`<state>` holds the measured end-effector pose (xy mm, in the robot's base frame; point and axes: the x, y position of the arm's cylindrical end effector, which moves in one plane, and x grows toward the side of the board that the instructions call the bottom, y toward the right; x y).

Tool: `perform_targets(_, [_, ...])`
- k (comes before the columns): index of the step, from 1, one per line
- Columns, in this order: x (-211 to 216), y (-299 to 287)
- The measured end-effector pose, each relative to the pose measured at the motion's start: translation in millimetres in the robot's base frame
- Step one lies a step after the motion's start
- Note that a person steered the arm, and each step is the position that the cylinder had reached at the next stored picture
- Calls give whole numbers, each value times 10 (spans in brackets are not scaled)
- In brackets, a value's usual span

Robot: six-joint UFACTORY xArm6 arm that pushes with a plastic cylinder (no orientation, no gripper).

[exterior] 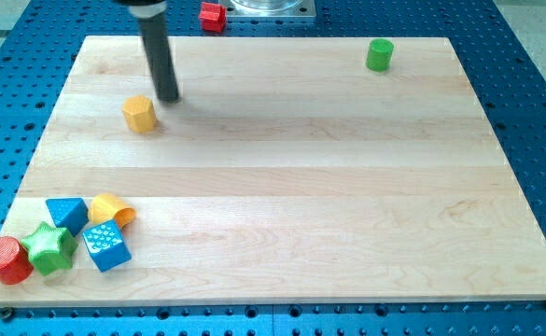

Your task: Push the yellow hexagon above the red circle

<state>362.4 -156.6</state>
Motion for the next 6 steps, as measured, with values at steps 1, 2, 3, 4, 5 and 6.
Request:
perform_targets(1, [1297,-70])
perform_targets(2, [1051,-88])
perform_targets(3, [317,-222])
perform_targets(4, [763,-573])
perform_targets(5, [1712,-603])
perform_targets(6, [1131,-534])
